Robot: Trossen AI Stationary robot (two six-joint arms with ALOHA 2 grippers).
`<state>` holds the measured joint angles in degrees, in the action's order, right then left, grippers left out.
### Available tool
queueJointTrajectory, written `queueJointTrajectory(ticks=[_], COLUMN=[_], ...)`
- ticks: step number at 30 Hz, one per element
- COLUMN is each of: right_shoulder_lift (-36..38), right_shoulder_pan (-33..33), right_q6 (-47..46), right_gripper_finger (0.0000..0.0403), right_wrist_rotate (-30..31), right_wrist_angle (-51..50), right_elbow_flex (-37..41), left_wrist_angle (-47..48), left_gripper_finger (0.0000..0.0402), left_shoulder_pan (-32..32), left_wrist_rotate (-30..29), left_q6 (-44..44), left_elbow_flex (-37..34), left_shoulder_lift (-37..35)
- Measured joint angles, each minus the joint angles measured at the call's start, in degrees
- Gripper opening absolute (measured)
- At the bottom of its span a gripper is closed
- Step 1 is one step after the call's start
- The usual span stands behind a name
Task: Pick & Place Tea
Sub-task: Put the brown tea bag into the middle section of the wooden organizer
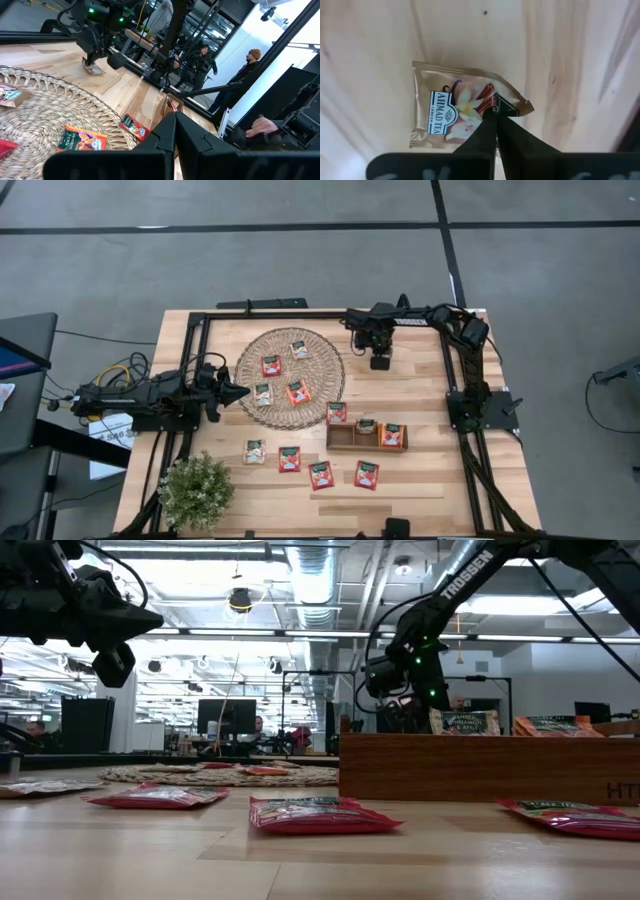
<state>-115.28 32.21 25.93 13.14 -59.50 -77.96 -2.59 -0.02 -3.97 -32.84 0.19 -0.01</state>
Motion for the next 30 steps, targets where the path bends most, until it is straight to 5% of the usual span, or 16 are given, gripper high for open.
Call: queueJointTrajectory(ticks=[15,24,30], right_shoulder_lift=[4.9,17.6,16.2], right_shoulder_pan=[-13.3,-35.7,-52.9], right_q6=[-9.0,-27.4,-36.3], right_gripper_finger=[0.0,0.0,0.0], right_wrist_rotate=[10.4,22.3,29.9], right_wrist_angle=[-17.3,-20.1,-20.8], right_elbow_flex=[-11.1,-11.4,-11.4], left_wrist_angle=[0.0,0.1,0.2], left_gripper_finger=[0.0,0.0,0.0], left_shoulder_pan=[0.0,0.0,0.0], left_wrist_rotate=[0.0,0.0,0.0], left_q6=[0.0,0.0,0.1], left_elbow_flex=[0.0,0.0,0.0], left_shoulder_lift=[0.0,0.0,0.0])
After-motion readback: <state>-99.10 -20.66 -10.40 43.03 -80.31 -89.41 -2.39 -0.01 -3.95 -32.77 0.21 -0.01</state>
